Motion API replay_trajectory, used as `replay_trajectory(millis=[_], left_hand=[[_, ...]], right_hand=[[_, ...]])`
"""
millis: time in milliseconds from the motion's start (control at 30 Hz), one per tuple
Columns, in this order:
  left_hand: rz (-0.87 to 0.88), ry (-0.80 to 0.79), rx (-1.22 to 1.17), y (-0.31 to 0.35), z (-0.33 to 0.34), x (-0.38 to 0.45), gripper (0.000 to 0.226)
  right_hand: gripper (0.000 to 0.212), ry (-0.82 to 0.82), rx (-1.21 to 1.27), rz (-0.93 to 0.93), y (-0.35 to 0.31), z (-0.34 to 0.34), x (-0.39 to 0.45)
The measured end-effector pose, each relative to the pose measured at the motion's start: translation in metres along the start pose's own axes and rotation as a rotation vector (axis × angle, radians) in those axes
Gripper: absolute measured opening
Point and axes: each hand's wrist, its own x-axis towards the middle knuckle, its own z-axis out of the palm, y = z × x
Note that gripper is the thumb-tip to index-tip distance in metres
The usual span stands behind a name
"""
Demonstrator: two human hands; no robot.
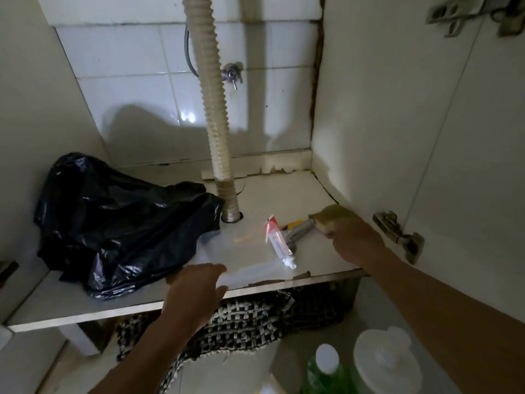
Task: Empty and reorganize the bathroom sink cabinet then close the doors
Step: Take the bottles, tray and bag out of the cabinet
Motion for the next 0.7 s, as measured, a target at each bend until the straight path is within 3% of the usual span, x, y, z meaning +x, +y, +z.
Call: replay_trajectory(millis=[133,367,500,667,700], left_hand=[[-0.031,0.018,-0.028,0.006,0.008,0.004,0.038],[-0.137,-0.058,-0.137,0.015,-0.007,0.013,0.025],[-0.154,-0.068,-0.195,0.014,-0.014,0.014,0.022],[-0.073,0.108,-0.288,0.014,-0.014,0.01,0.024],[-0.047,0.136,-0.307,0.015,-0.017,0.006,0.024]], right_hand=[[0.028,0.316,-0.077,-0.162,-0.006,0.001,0.035],[0.02,0.277,-0.289,-0.151,-0.012,0.002,0.055],[0.027,0.234,-0.079,-0.123,-0.005,-0.004,0.053],[0.011,0.329,0.139,-0.176,-0.001,-0.01,0.028],[0.017,0.345,0.143,-0.181,-0.003,-0.012,0.02]])
